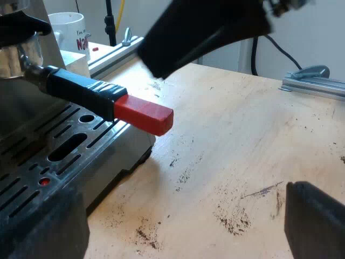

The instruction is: Grind coffee beans and then tamp

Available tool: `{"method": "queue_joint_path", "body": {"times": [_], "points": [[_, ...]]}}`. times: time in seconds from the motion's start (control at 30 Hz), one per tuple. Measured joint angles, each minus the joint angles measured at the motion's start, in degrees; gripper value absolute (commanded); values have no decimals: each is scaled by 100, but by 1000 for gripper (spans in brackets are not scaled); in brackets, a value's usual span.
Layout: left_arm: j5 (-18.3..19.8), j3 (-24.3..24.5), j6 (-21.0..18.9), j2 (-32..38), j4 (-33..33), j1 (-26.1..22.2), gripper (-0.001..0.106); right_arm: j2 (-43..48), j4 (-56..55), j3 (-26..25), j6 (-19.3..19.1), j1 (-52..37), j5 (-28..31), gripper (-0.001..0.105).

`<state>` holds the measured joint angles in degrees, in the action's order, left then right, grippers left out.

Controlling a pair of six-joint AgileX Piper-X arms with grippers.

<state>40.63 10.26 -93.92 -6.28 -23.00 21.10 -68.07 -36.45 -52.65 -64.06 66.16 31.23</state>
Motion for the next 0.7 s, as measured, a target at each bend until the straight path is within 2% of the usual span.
{"method": "queue_joint_path", "body": {"times": [0.07,0.23,0.7], "points": [[0,0,0,0,0,0,76,-248,-59,-177,14,-210,-277,71],[0,0,0,0,0,0,76,-526,-115,-204,22,-528,-734,71],[0,0,0,0,0,0,76,-1157,67,-204,150,-632,-896,71]]}}
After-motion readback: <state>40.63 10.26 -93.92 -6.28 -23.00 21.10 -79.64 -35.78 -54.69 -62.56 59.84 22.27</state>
